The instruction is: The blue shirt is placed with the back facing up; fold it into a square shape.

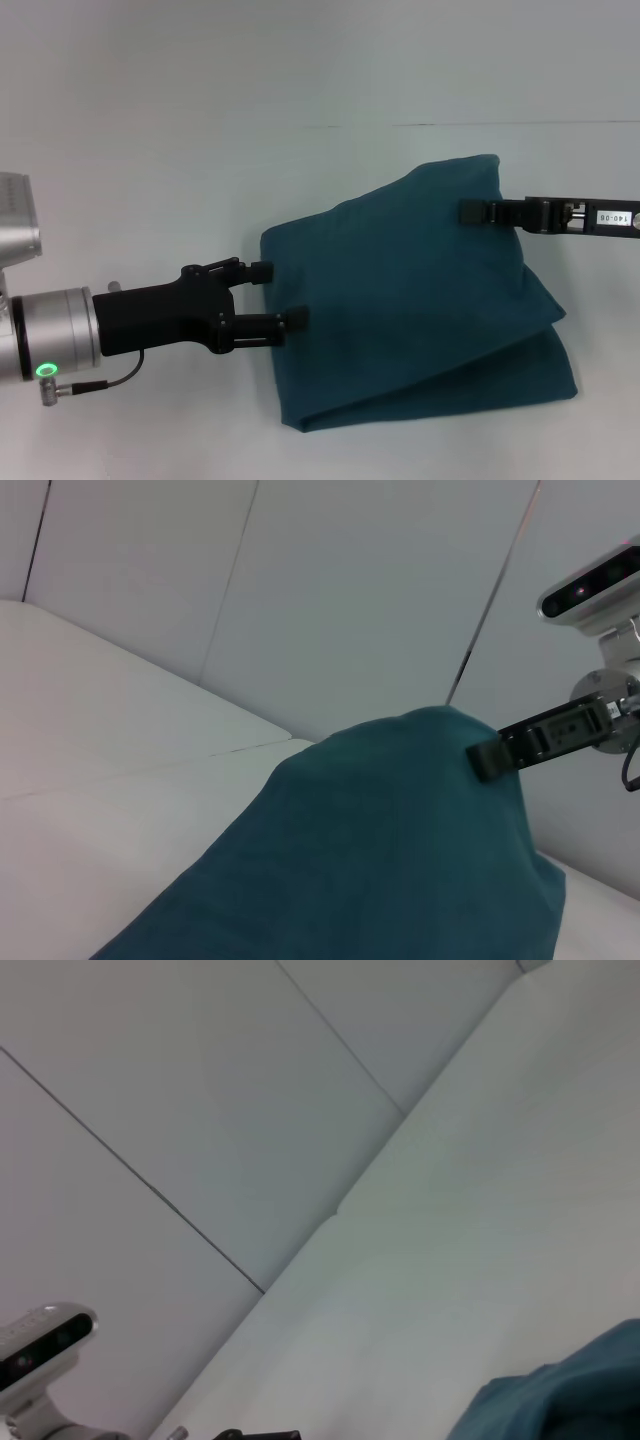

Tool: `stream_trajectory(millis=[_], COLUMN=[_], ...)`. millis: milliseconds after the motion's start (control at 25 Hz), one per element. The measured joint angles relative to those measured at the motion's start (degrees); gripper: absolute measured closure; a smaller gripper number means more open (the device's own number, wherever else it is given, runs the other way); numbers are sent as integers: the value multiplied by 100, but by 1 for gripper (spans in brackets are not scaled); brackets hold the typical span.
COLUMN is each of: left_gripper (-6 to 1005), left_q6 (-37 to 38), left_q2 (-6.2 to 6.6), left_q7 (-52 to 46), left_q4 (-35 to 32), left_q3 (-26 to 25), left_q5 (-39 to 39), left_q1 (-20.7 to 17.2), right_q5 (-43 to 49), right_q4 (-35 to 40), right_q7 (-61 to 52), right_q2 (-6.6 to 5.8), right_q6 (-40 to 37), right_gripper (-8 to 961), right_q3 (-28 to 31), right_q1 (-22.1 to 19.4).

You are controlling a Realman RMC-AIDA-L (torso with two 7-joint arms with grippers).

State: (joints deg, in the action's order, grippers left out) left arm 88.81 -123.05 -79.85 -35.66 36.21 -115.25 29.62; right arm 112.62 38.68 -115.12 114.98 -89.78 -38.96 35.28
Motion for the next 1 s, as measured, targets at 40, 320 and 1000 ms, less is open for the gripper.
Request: stream_trajectory(millis=[40, 320, 1000], left_gripper=[80, 80, 79], left_q6=[-1, -4, -339], left_q2=[0, 0, -32], left_q7=[-1, -4, -78], left_q4=[2, 15, 34], left_q3=[0, 0, 0], left_q5=[1, 3, 28], left_q1=[1, 12, 136], right_q5=[-1, 20, 802], right_q4=[2, 9, -609], right_q7=[2, 4, -26], right_q2=[-2, -41, -54], right_q6=[-20, 17, 1656], right_gripper=[888, 888, 888], right_q3=[16, 21, -19], right_q1=[0, -40, -283])
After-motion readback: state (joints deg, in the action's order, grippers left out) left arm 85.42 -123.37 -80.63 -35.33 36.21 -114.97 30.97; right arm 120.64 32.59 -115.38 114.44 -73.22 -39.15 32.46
